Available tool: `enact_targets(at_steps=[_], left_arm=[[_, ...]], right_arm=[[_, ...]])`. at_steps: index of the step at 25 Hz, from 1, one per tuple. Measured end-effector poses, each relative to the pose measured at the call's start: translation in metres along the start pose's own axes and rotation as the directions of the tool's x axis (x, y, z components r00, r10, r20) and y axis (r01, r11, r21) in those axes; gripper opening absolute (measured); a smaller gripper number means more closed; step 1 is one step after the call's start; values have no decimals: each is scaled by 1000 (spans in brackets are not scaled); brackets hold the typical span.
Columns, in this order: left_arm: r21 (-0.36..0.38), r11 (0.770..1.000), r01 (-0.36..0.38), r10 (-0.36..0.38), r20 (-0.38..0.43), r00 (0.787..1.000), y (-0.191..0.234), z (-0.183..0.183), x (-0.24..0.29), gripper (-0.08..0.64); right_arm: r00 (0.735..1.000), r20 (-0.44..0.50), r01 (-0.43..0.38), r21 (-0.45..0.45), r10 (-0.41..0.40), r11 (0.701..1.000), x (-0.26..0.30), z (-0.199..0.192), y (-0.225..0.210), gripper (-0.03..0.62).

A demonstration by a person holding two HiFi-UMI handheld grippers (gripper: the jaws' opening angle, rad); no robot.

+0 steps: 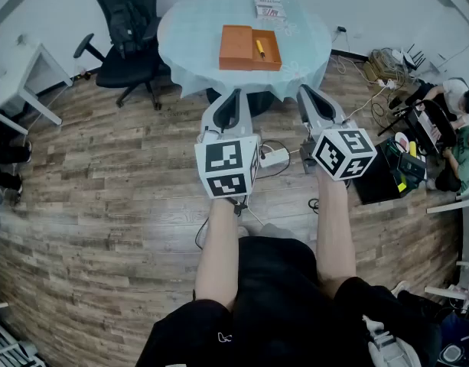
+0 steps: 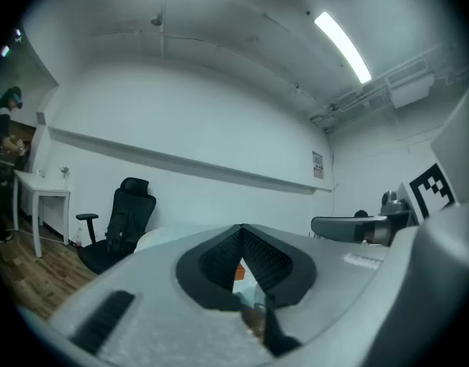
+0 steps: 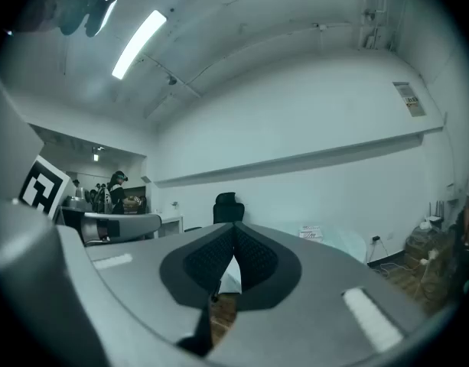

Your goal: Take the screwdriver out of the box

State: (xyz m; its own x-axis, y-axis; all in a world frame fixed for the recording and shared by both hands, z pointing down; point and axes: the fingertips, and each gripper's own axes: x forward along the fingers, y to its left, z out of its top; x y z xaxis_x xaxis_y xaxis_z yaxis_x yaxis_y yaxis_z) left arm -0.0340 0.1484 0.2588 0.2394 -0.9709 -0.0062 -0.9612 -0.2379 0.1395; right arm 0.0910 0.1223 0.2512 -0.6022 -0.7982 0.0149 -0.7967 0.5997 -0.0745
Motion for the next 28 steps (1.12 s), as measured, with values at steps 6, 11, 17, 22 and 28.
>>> enact_targets(at_steps=[6,11,17,22,28], left_arm=[[-12,1000,8,-8,-13,1000,1,-6,6,3],[-38,999,19,-20,-29,999,-3,-16,15,3],[-83,996,45,-49,-44,998,-9,-30,30,3],[-155,988,2,-17,-98,995,8,-63,47,3],[-161,986,-39,14,-156,988,22,-93,84,3]], right_arm=[[999,12,31,-16,-31,999,2,0,-3,0],[997,-5,80,-10,-80,997,-2,-10,-17,0],[992,-29,121,5,-121,993,-11,-26,-38,0],[972,-102,208,-58,-214,976,-23,-55,-74,0],[972,-140,186,-36,-189,982,6,-84,-102,0]])
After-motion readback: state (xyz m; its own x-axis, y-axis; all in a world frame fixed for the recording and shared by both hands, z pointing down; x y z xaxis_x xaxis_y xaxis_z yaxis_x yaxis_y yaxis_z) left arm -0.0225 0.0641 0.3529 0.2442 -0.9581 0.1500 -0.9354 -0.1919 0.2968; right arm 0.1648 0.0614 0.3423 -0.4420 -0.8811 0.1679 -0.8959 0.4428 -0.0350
